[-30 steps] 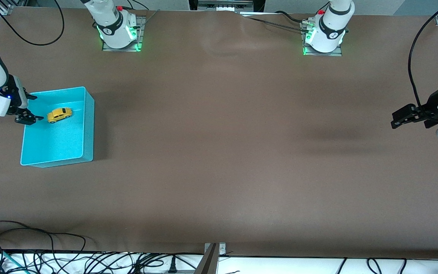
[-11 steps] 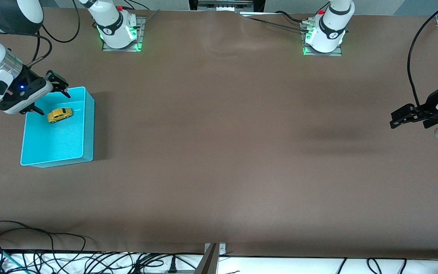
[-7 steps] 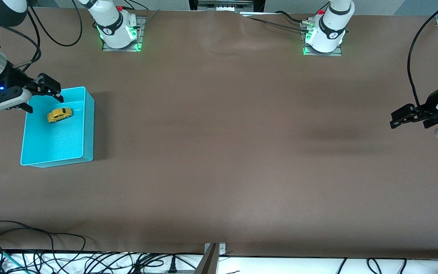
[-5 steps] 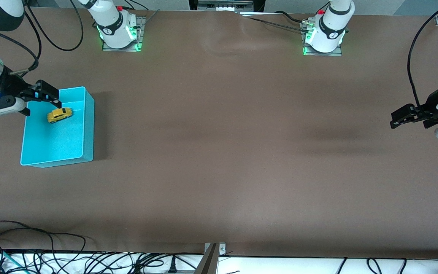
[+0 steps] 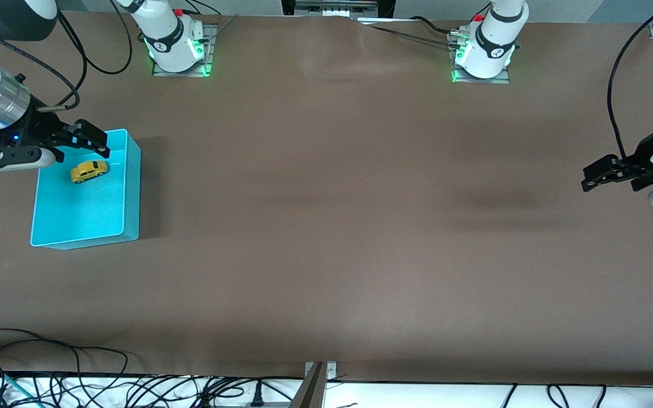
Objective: Wind up and store yellow beetle car
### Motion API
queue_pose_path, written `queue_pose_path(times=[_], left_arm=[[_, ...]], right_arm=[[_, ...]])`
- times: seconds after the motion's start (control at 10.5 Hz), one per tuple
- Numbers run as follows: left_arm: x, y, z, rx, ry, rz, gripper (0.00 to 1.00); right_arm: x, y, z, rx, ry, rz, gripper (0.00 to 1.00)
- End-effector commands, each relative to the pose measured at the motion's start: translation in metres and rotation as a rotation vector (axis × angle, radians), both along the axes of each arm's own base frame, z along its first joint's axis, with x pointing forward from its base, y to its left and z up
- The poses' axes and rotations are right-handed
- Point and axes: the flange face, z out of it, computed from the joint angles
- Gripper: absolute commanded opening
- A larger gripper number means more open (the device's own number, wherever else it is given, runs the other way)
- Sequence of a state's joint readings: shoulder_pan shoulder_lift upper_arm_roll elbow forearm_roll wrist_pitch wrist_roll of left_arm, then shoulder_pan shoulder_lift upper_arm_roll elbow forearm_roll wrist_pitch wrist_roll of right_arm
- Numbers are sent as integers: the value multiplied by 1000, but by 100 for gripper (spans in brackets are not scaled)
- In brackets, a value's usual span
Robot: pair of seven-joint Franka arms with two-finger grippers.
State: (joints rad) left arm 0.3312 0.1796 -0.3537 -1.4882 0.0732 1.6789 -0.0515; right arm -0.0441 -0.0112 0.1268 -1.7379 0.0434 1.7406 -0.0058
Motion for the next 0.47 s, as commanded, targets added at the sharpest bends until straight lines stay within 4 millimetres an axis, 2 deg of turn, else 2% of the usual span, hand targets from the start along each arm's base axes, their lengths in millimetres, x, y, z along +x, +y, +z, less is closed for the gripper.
queue_pose_path(times=[0.0, 0.38], left_arm=[[0, 1, 4, -19, 4, -17, 100], [0, 2, 4, -19, 4, -16, 100]], right_arm=[[-27, 9, 12, -33, 6, -69, 100], [-25, 6, 11, -84, -4, -64, 100]])
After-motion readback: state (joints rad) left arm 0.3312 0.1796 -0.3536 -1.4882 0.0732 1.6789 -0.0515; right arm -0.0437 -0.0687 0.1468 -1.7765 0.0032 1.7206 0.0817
